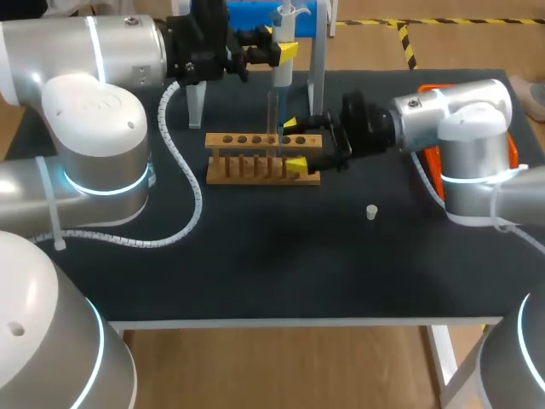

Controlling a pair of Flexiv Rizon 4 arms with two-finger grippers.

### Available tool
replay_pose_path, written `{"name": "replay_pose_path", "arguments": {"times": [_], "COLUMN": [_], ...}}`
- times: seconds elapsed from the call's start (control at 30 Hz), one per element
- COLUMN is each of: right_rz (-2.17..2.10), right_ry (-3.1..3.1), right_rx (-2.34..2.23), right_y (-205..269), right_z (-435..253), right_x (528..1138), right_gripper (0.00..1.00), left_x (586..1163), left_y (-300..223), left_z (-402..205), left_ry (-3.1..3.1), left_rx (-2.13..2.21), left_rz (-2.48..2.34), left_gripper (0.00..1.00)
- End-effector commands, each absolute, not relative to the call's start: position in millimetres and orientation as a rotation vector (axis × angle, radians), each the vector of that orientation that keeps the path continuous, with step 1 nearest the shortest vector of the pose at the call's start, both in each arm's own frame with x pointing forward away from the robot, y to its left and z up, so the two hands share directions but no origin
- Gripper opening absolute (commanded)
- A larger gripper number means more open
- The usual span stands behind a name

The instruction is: Invert the test tube, pick up the pipette, mount the tip to pipette, aspirate from beaker and dispense into the tube, eject the tip, return the pipette, and cap with the stopper.

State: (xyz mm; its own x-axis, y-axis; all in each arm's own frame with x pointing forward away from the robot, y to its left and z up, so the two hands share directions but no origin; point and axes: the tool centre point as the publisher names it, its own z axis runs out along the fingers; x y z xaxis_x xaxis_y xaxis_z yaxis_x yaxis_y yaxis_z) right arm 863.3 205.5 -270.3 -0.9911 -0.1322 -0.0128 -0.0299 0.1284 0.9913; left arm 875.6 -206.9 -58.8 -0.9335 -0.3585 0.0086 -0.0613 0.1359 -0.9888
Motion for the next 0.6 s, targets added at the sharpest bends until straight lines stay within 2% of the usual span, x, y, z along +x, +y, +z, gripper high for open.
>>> {"name": "replay_pose_path", "arguments": {"times": [0.03, 0.6], "right_rz": [-2.019, -2.019], "right_ry": [-2.302, -2.302], "right_rx": [0.188, 0.188], "right_y": [201.8, 201.8], "right_z": [-266.5, -266.5], "right_x": [861.3, 861.3], "right_gripper": [1.0, 1.0], "left_x": [875.9, 877.3], "left_y": [-207.3, -203.3], "left_z": [-59.9, -60.8], "left_ry": [2.175, 2.17], "left_rx": [-0.412, -0.42], "left_rz": [-1.886, -1.881], "left_gripper": [0.0, 0.0]}}
